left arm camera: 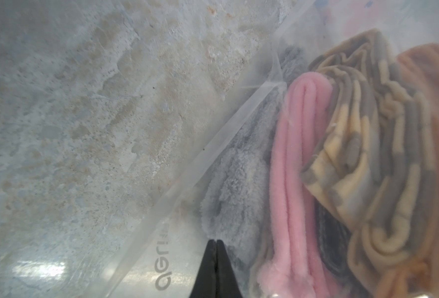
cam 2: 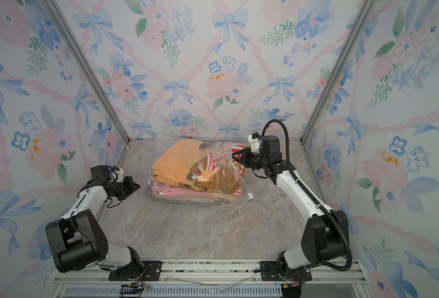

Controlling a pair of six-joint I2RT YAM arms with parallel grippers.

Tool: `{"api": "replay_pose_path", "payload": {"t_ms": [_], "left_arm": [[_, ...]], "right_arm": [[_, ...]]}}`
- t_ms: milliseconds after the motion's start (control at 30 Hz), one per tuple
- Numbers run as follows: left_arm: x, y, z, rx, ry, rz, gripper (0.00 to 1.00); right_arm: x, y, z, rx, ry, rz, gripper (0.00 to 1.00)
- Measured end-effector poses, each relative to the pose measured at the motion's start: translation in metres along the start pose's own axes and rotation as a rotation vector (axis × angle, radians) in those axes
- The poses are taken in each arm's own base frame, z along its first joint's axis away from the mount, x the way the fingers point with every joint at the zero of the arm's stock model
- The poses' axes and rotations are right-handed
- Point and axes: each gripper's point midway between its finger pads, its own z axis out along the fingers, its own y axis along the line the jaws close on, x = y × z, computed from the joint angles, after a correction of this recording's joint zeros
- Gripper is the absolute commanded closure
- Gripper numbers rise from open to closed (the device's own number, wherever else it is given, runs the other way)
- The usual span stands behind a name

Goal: Take the blanket out of the vacuum bag
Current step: Take out the blanket from the vacuum bag.

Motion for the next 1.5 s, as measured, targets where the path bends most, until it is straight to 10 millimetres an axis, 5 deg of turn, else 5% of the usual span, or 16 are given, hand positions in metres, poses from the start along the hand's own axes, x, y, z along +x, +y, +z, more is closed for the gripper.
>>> {"api": "replay_pose_path", "payload": {"t_ms": [333,600,933,967,1000,1067,1167,1300,1500], "left_arm": [[-0.018,0.015,-0.006,-0.106,-0.093,-0.064,1.0],[-0.038,0.026,-0.012,-0.157,-0.191,-0.13,1.0],[-0.054,0.059,-0.027,-0.239,-0.299,-0.209,1.0],[-0.054,0.058,-0.027,-0.23,-0.296,-0.208,0.97],[-0.054,0.053,-0.026,-0.206,-0.292,-0.2,0.67],[-0.054,0.04,-0.023,-0.15,-0.272,-0.146,0.32],[-0.045,-0.002,-0.016,-0.075,-0.199,0.023,0.05],[-0.028,-0.056,-0.009,0.031,-0.116,0.261,0.02],[0.001,-0.053,-0.019,-0.012,-0.123,0.48,0.02]], "right_arm": [[-0.001,0.004,-0.003,0.007,0.009,-0.007,1.0],[-0.003,-0.011,-0.014,0.035,0.025,0.024,1.0],[-0.018,-0.02,-0.033,0.069,0.004,0.037,1.0],[-0.019,-0.021,-0.034,0.071,0.001,0.04,1.0],[-0.02,-0.021,-0.035,0.069,-0.001,0.044,1.0],[-0.02,-0.021,-0.035,0.067,-0.002,0.054,1.0],[-0.021,-0.018,-0.031,0.06,0.001,0.051,1.0],[-0.024,-0.016,-0.023,0.048,0.002,0.046,1.0],[-0.029,-0.017,-0.014,0.036,0.013,0.051,1.0]]}}
